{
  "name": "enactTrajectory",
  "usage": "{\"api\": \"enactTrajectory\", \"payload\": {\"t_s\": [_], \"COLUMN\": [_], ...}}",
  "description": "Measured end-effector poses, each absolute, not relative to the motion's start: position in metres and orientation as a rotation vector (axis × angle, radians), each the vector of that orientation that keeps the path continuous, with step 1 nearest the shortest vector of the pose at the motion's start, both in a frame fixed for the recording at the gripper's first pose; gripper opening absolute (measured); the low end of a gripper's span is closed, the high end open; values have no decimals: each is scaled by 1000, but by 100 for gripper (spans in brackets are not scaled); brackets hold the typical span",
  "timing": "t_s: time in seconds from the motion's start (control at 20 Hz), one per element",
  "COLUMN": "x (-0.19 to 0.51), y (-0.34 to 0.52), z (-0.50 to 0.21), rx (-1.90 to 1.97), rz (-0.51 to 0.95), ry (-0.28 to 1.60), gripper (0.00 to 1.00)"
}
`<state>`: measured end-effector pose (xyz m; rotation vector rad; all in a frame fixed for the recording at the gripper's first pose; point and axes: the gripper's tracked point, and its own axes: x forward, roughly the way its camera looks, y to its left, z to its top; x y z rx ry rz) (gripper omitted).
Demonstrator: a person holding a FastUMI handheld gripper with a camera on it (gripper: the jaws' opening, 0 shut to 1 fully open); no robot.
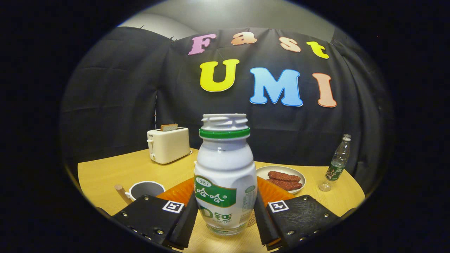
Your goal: Take the bottle from table, then pour the juice into the cup, finally place the bottle on the coaster
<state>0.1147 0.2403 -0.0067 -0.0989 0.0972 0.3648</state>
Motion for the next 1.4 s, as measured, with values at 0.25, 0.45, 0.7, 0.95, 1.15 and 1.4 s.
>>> {"api": "enactTrajectory", "payload": {"t_s": [0.25,0.45,0.7,0.95,1.15,1.4], "x": [130,144,159,173,183,188], "y": [233,233,231,225,220,222], "z": [-10,-17,-31,-41,-50,-58], "rx": [-101,-58,-78,-79,-30,-36], "rz": [342,335,317,312,311,321], "ry": [100,106,127,136,150,152], "gripper": [72,73,73,72,73,73]}}
